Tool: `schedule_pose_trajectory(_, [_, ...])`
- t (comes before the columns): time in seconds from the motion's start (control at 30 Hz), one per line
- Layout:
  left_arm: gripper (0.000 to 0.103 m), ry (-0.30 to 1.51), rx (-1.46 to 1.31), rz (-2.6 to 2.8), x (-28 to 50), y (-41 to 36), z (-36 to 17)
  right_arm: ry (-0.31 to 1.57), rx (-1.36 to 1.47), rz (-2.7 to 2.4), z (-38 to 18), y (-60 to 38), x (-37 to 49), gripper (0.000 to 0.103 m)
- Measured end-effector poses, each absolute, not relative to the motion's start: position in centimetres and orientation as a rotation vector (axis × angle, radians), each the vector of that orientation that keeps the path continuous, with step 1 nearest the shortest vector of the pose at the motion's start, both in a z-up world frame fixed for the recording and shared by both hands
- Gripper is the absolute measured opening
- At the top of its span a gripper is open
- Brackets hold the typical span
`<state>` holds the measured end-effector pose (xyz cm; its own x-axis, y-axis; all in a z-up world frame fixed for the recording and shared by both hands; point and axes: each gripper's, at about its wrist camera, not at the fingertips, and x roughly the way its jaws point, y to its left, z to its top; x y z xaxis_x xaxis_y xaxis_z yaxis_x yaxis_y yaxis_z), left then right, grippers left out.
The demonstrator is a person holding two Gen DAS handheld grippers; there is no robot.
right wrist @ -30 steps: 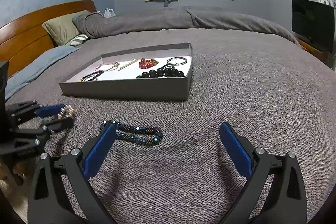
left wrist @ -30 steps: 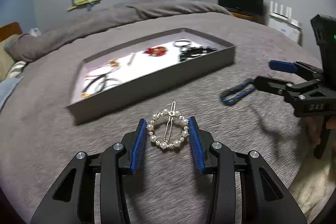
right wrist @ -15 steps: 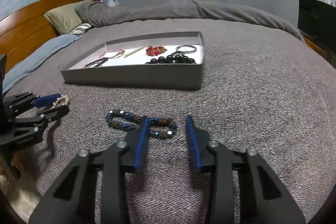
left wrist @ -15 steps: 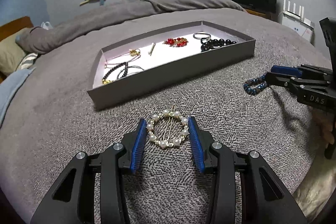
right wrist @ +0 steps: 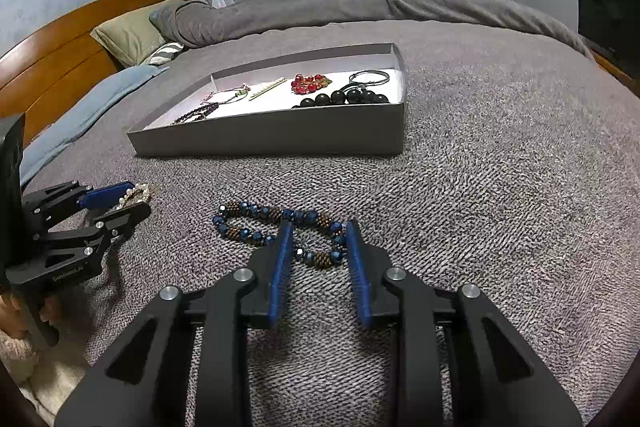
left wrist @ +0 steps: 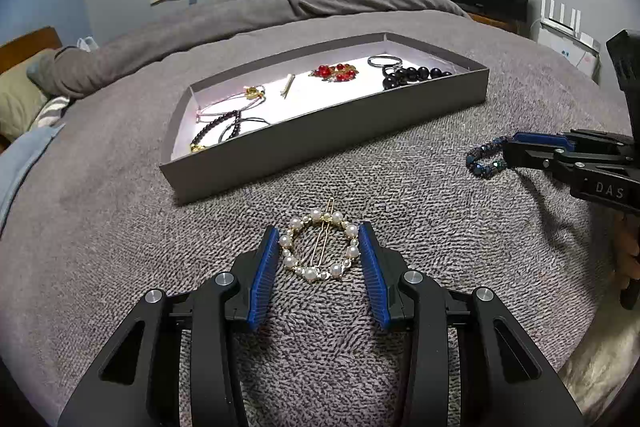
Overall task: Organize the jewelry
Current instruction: 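Grasp the pearl circle hair clip with the left tool while the right tool grasps the blue beaded bracelet, then carry the pearl hair clip and blue beaded bracelet over the box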
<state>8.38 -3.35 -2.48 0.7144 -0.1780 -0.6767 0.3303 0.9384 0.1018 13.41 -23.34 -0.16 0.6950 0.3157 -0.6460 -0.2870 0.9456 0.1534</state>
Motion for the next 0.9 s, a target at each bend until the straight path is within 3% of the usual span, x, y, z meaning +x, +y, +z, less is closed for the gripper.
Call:
schedule_pose_trajectory(0.03, [0.042,0.722,0.224,-0.284,8.4,-3.4,-2.5,0.726,0.04,0.34,-0.1,-23.3,13.4,0.007])
schedule_pose_trajectory(0.53, [0.042,0.646,0.2,-0.309,7.4,-3.3,-0.7,0.581,0.049,0.355,3.1,-23.7,11.9,0.007])
schedule_pose_trajectory(0.9, [0.042,0.571,0.15,-0.336,10.3,-2.1,4.4,0.469,0.027,0.384,8.8,-22.1,13.6,0.007])
